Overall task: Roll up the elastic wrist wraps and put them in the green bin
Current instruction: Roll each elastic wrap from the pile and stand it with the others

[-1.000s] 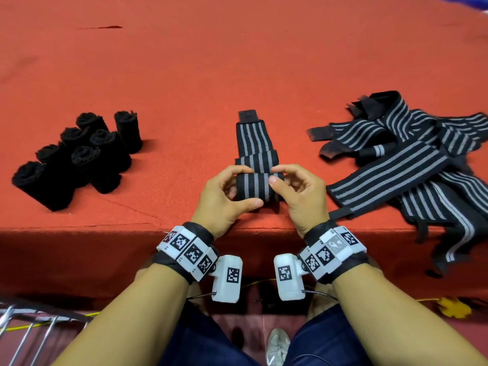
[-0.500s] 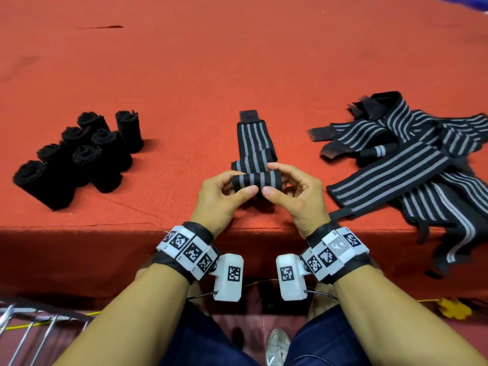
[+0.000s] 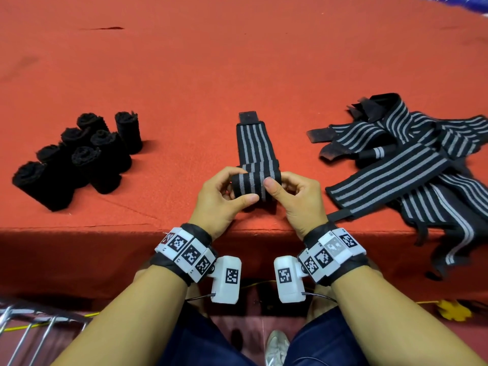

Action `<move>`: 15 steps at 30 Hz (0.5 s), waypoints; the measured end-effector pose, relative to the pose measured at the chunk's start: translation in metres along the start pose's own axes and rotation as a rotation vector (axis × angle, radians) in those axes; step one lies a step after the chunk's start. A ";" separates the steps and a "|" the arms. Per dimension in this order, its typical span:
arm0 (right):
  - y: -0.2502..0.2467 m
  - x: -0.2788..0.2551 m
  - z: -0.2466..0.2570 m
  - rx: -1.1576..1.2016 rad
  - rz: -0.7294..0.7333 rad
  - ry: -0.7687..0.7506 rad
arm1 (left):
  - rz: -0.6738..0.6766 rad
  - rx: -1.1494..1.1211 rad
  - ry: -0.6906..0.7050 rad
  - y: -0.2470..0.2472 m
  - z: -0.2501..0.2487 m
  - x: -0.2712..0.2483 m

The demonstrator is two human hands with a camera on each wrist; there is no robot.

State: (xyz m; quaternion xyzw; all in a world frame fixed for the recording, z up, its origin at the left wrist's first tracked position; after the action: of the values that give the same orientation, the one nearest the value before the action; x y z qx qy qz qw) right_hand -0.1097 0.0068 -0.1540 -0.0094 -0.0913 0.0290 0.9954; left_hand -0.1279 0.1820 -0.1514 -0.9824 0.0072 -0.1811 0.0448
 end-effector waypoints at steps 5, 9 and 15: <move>0.002 -0.002 0.007 0.012 0.032 -0.014 | 0.005 -0.016 0.008 -0.001 0.001 0.000; 0.002 -0.003 0.007 -0.043 0.077 -0.077 | -0.004 -0.051 0.003 -0.001 0.000 -0.001; 0.002 -0.001 0.002 -0.174 0.170 -0.149 | -0.013 -0.129 -0.051 -0.003 0.001 -0.001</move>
State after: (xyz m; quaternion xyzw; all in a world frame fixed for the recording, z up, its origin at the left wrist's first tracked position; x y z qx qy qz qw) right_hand -0.1112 0.0085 -0.1525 -0.1012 -0.1658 0.1059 0.9752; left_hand -0.1280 0.1851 -0.1526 -0.9876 0.0115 -0.1555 -0.0197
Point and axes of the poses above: each hand's wrist, its own x-axis towards the middle knuckle, its own y-axis out of the palm, z = x × y, the point moved 4 cm from there along x, towards the middle knuckle, and after that the axes turned 6 degrees about y, right-handed, at the moved point
